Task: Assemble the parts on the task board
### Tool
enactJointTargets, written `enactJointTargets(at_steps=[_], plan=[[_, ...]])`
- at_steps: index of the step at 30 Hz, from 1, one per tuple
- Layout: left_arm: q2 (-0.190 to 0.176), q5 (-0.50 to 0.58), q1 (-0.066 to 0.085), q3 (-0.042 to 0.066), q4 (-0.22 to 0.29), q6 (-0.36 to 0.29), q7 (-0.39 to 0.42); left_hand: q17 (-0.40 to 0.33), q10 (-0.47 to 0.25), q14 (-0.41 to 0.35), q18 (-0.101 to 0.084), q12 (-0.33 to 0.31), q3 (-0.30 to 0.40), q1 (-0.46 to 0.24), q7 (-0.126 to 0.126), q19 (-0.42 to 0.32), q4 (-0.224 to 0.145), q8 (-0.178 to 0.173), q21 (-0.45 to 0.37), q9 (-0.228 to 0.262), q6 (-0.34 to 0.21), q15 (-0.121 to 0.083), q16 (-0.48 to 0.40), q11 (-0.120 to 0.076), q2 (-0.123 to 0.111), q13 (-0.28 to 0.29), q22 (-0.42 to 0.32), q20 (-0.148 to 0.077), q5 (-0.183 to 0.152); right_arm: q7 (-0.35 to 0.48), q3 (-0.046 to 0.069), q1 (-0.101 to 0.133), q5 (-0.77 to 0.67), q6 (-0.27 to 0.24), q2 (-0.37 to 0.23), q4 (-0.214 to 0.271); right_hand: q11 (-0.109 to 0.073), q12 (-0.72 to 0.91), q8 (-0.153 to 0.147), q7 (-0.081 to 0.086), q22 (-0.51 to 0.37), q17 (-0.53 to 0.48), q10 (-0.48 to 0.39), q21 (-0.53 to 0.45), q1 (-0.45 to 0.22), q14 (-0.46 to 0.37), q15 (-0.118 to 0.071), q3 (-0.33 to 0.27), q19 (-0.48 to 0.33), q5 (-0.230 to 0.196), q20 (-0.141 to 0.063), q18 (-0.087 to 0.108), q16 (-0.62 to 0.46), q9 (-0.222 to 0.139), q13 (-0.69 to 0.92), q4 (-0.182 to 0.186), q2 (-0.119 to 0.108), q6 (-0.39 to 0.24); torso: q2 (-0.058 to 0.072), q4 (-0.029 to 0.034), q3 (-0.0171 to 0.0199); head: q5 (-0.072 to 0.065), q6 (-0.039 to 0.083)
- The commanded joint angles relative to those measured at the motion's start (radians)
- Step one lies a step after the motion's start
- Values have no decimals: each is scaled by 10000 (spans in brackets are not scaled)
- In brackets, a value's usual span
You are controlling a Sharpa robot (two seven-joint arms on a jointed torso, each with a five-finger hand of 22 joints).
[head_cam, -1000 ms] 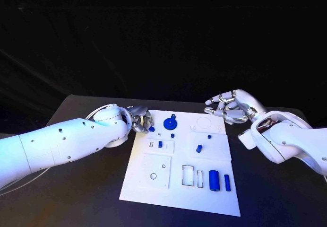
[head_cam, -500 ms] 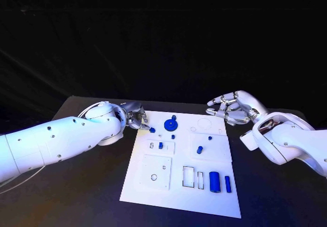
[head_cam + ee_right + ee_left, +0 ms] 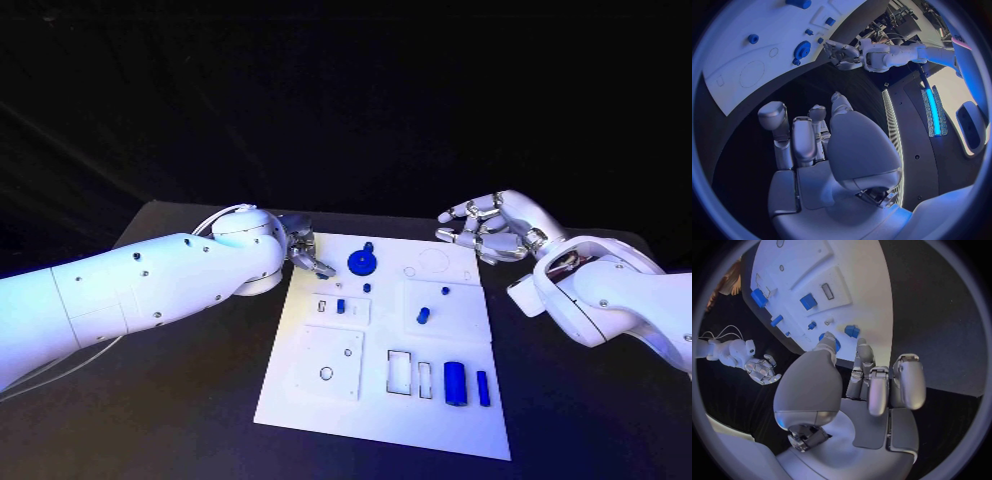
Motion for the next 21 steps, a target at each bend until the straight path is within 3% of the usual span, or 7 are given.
enactJointTargets(at_steps=[1,14,21], plan=[[134,-134,48,0,-134,712,-1075,2628,67,1049,-192,35,-100,-81,-29,81,-6,62,59,41,-55,-65,65,24,-8,12,324,21,-28,9,0,-5,-103,92,24,-7,-33,56,38,-4,0,8,-42,-39,12,-7,-3,-21,37,40,-21,187,-12,13,4,-18,68,-65,-4,2,5,18,-29],[726,-154,148,-8,-686,1426,-1425,2628,46,1049,-192,33,-172,100,-18,77,-16,132,60,122,-177,-58,65,34,60,50,328,21,-28,12,-1,-7,-103,108,80,-41,-33,69,40,-4,8,15,-33,-31,19,-3,-3,-23,46,43,-21,185,-9,14,12,-21,70,-65,-1,5,-10,35,-108],[927,-109,173,-8,-837,1451,-1394,2628,109,1049,-205,97,-195,115,-27,104,-10,170,94,152,-176,-59,65,29,71,165,380,21,-28,17,-1,-7,-103,115,108,-49,-33,69,40,-4,8,15,-33,-31,19,-3,-3,-23,46,43,-21,185,-9,14,12,-21,70,-65,3,4,-7,34,-135]])
